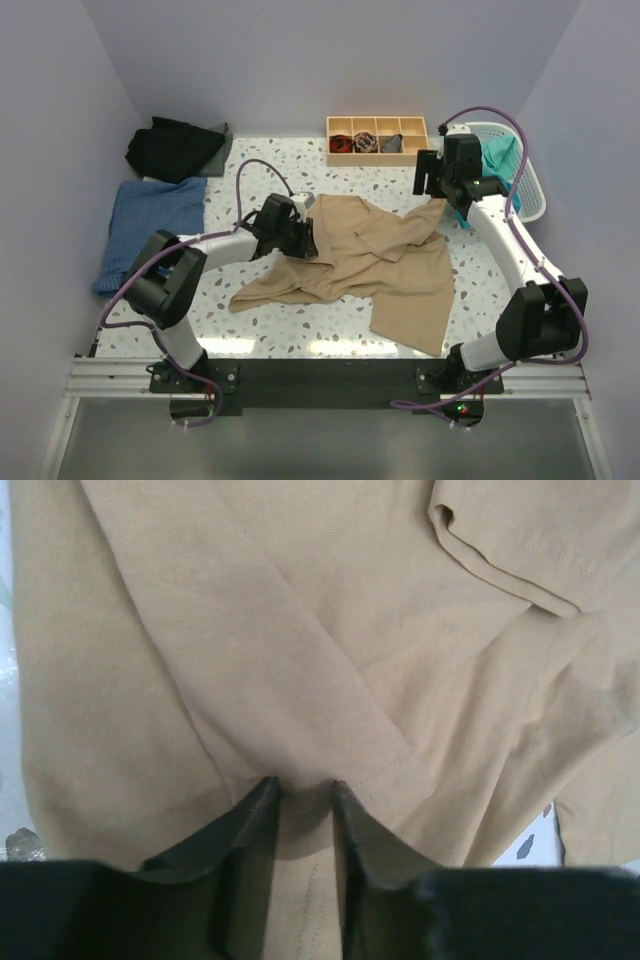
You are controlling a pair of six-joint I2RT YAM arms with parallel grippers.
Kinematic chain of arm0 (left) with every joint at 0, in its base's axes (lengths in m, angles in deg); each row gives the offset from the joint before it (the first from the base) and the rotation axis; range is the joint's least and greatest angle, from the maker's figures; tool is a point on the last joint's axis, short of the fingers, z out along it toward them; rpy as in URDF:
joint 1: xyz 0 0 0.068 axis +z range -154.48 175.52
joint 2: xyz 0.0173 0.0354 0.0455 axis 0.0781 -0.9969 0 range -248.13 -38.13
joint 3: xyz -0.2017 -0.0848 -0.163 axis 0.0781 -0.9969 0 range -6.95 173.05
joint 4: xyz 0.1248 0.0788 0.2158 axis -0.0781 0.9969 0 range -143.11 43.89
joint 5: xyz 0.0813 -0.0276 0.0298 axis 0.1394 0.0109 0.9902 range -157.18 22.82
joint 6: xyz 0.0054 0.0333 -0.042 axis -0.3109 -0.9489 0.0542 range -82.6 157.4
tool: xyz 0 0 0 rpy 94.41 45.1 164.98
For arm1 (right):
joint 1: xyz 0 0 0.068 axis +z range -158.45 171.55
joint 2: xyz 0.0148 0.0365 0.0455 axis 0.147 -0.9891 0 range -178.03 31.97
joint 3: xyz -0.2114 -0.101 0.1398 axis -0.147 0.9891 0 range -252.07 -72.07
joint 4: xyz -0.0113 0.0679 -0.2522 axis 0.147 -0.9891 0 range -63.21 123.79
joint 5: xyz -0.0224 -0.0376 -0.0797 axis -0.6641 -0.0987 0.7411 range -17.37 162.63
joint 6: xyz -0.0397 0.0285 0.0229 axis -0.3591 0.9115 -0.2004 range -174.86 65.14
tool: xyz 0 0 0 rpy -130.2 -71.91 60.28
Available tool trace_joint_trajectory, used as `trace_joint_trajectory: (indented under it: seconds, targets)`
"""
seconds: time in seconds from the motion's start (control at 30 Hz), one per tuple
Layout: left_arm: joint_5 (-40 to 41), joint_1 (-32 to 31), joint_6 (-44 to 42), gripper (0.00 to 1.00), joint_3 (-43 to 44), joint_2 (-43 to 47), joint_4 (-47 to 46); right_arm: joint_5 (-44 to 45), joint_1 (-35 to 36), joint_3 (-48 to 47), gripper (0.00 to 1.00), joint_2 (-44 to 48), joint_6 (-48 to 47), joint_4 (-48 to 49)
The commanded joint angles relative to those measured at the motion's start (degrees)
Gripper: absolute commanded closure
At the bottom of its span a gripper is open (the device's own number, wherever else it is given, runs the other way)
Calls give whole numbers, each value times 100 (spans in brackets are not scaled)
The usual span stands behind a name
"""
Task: Fold and stack the t-shirts
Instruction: Flatten the tshirt out
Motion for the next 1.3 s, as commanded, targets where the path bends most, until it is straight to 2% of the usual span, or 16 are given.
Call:
trace_joint_trajectory:
  seconds: [0.0, 0.03, 0.1, 0.23, 0.47, 0.5, 0.57, 0.6, 0.63, 0.73, 0.8, 0.9, 1.17, 1.27]
  targets:
    - [19, -18, -142, 78, 95, 32, -109, -110, 19, 78, 26, 128, 87, -9]
    - [106, -9, -186, 85, 130, 32, -56, -171, 19, 130, 27, 154, 122, -18]
    - [255, -9, -353, 92, 305, 102, 303, -224, 11, 218, 27, 172, 131, -9]
    - [1080, 70, -660, 99, 780, 330, 1145, -444, 11, 482, 27, 128, 236, -9]
    - [969, 676, -951, 100, 1474, 568, 1587, -1444, 19, 518, 30, -285, 316, -70]
    - [907, 694, -951, 80, 1484, 559, 1649, -1481, 19, 491, 31, -346, 307, -105]
    - [557, 686, -925, 68, 1275, 577, 1545, -1490, 28, 465, 31, -434, 298, -158]
    - [398, 686, -881, 51, 1160, 629, 1448, -1490, 19, 439, 32, -452, 307, -185]
    - [232, 686, -811, 43, 1037, 656, 1273, -1490, 19, 430, 32, -461, 290, -185]
    - [-16, 633, -618, 27, 641, 630, 974, -1560, 19, 395, 32, -461, 290, -176]
    - [-25, 519, -468, 14, 421, 577, 841, -1587, 28, 395, 32, -461, 307, -176]
    - [19, 264, -266, 0, 236, 498, 578, -1587, 46, 429, 32, -443, 307, -159]
    - [168, -167, -55, 0, 253, 217, 313, -1543, 46, 465, 32, -435, 298, -194]
    - [212, -185, -20, 5, 280, 76, 313, -1526, 54, 482, 32, -408, 272, -211]
